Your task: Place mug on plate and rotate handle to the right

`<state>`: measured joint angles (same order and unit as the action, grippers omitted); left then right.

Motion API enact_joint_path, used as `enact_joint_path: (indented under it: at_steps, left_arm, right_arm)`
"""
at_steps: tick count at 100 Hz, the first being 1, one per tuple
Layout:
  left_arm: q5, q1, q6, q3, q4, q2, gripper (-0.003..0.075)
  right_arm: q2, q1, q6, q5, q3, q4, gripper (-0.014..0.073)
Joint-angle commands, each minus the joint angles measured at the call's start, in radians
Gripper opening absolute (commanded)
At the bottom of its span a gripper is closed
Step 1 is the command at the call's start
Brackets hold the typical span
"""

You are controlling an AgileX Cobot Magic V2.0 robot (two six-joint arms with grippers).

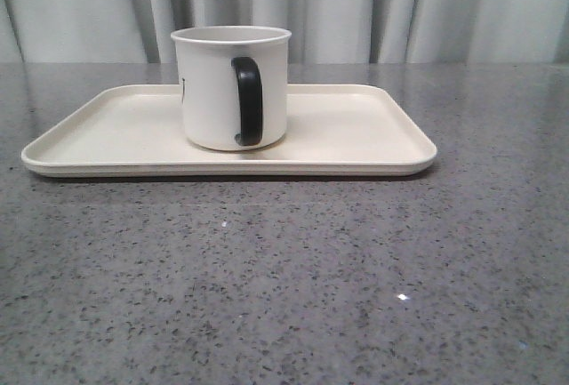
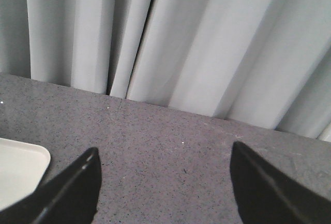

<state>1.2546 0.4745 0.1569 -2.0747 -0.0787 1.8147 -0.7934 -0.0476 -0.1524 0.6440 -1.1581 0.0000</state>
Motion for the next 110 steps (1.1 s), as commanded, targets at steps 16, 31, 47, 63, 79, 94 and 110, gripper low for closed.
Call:
enact_joint_path:
  at_steps: [16, 31, 47, 63, 79, 94, 110]
  left_arm:
    - [0.009, 0.005, -0.061, -0.038, 0.152, -0.200, 0.0274]
    - [0.009, 0.005, -0.087, -0.038, 0.232, -0.294, 0.0274]
    - [0.009, -0.020, -0.111, -0.038, 0.281, -0.388, 0.0274]
    - [0.009, -0.087, -0.111, 0.011, 0.281, -0.494, 0.0274]
    - [0.009, -0.180, -0.111, 0.122, 0.281, -0.611, 0.0274]
    - [0.009, -0.252, -0.111, 0.264, 0.286, -0.711, 0.0274]
    - [0.009, -0.297, -0.111, 0.421, 0.332, -0.794, 0.0268]
  right_arm:
    - [-0.001, -0.002, -0.006, -0.071, -0.029, -0.013, 0.0526]
    - [-0.001, -0.002, -0.006, -0.071, -0.029, -0.013, 0.0526]
    - [-0.001, -0.002, -0.006, -0.070, -0.029, -0.013, 0.0526]
    - [-0.001, -0.002, -0.006, -0.070, -0.029, -0.013, 0.0526]
    - [-0.001, -0.002, -0.006, -0.070, -0.029, -0.013, 0.0526]
    - [-0.001, -0.002, -0.006, -0.070, -0.029, -0.013, 0.0526]
    - [-0.001, -0.002, -0.006, -0.069, -0.029, -0.013, 0.0526]
